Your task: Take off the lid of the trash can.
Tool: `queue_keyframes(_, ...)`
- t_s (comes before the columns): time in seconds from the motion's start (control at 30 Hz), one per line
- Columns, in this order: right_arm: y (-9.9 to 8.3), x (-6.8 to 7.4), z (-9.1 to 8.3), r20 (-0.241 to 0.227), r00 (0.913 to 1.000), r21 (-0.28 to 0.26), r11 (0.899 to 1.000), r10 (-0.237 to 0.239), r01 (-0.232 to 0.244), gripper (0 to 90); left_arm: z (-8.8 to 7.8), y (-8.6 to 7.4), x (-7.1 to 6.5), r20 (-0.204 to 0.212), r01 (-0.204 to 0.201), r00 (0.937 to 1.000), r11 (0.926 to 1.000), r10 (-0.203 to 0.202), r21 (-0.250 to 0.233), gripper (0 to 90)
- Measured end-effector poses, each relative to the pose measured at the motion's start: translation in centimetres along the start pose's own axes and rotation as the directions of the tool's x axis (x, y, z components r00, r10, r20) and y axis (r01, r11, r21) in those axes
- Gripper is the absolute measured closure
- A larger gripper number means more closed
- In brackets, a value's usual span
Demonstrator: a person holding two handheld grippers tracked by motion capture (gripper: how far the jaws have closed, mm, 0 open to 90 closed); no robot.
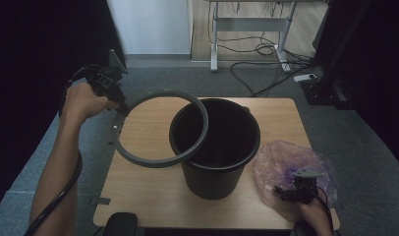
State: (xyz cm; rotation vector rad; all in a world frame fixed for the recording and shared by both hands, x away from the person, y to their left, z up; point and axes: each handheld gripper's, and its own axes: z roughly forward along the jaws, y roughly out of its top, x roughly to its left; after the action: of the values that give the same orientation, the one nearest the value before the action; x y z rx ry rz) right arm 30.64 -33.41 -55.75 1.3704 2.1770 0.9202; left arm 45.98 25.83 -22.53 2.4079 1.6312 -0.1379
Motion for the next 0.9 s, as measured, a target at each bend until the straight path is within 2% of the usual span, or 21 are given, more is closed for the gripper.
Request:
queue_keyframes(0.57,0.0,0.0,0.0,0.001,1.0,0.0,1.0,0.0,0.0,0.0,-0.7,-2.5,4.1,-0.022,0.105,0.9941,0.9942,-0.106,-0.02,78.5)
queue_keyframes(0.9,0.0,0.0,0.0,0.0,1.0,0.0,1.0,0.0,0.0,0.0,-0.9,-3.4,5.6,-0.023,0.146,0.989,0.9891,-0.146,-0.021,78.4)
